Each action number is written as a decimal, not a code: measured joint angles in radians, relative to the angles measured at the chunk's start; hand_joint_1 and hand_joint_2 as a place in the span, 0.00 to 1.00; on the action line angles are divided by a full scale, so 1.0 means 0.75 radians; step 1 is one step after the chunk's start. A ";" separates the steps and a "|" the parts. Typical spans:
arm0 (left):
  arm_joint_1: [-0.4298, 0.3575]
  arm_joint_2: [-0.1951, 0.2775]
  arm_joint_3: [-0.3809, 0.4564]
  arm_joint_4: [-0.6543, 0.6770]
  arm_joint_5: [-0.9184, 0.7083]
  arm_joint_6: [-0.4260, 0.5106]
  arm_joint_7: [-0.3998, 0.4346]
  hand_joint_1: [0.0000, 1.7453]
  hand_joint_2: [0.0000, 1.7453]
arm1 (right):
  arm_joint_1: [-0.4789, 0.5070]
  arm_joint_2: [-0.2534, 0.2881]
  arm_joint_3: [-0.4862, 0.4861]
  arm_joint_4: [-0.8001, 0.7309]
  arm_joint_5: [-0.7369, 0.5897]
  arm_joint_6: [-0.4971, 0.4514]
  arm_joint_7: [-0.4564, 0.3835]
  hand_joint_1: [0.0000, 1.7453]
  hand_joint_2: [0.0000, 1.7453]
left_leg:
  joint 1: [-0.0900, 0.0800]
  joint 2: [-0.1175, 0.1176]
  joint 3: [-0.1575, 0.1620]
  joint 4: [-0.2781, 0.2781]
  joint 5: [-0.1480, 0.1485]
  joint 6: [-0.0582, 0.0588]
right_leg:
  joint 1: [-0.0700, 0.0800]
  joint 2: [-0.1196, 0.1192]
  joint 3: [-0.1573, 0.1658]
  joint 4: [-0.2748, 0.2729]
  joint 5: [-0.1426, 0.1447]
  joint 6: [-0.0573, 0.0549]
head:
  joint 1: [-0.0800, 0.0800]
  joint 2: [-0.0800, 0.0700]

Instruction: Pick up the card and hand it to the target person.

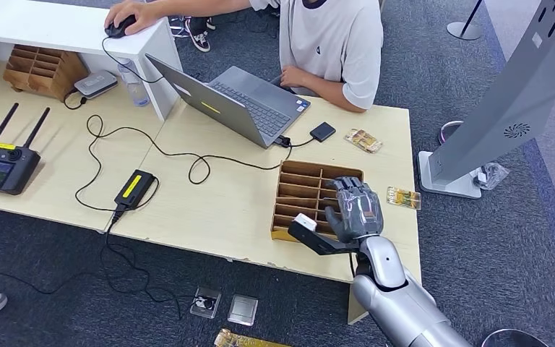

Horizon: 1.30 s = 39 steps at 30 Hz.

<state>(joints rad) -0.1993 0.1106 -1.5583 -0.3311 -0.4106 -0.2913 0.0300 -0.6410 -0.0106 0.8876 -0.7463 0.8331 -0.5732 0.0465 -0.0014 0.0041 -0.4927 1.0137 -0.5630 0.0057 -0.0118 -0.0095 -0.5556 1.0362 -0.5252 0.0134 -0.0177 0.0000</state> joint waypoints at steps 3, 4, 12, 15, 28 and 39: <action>0.000 0.000 0.000 0.000 -0.009 0.003 0.000 0.00 1.00 | 0.000 -0.007 -0.004 -0.002 0.005 0.002 0.014 0.43 1.00 | 0.000 0.000 0.000 0.000 0.000 0.000 | 0.000 0.000 0.000 0.000 0.000 0.000 | 0.000 0.000; 0.000 0.000 0.001 0.000 -0.011 0.003 0.000 0.00 1.00 | 0.000 -0.010 -0.005 -0.004 0.006 0.003 0.017 0.43 1.00 | 0.000 0.000 0.000 0.000 0.000 0.000 | 0.000 0.000 0.000 0.000 0.000 0.000 | 0.000 0.000; 0.000 -0.001 0.001 0.000 -0.017 0.006 0.000 0.00 1.00 | 0.001 -0.025 -0.005 -0.016 0.018 0.006 0.018 0.44 1.00 | 0.000 0.000 0.000 0.000 0.000 0.000 | 0.000 0.000 0.000 0.000 0.000 0.000 | 0.000 0.000; -0.001 -0.001 0.001 0.000 -0.020 0.009 0.000 0.00 1.00 | 0.001 -0.027 -0.005 -0.017 0.020 0.007 0.013 0.49 1.00 | 0.000 0.000 0.000 0.000 0.000 0.000 | 0.000 0.000 0.000 0.000 0.000 0.000 | 0.000 0.000; 0.001 -0.003 0.001 0.006 -0.044 0.030 -0.014 0.00 1.00 | 0.000 -0.027 -0.005 -0.017 0.000 0.002 -0.012 1.00 1.00 | 0.000 0.000 0.000 0.000 0.000 0.000 | 0.000 0.000 0.000 0.000 0.000 0.000 | 0.000 0.000; -0.003 -0.012 0.002 0.018 -0.138 0.049 -0.033 0.00 1.00 | 0.029 -0.068 -0.032 -0.065 0.032 -0.033 0.021 1.00 1.00 | 0.000 0.000 0.000 0.000 0.000 0.000 | 0.000 0.000 0.000 0.000 0.000 0.000 | 0.000 0.000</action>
<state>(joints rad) -0.2016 0.1017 -1.5572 -0.3173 -0.5140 -0.2549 0.0052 -0.6190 -0.0614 0.8638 -0.7947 0.8572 -0.5982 0.0620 -0.0014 0.0040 -0.4928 1.0138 -0.5630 0.0057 -0.0119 -0.0096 -0.5556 1.0362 -0.5251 0.0134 -0.0176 0.0000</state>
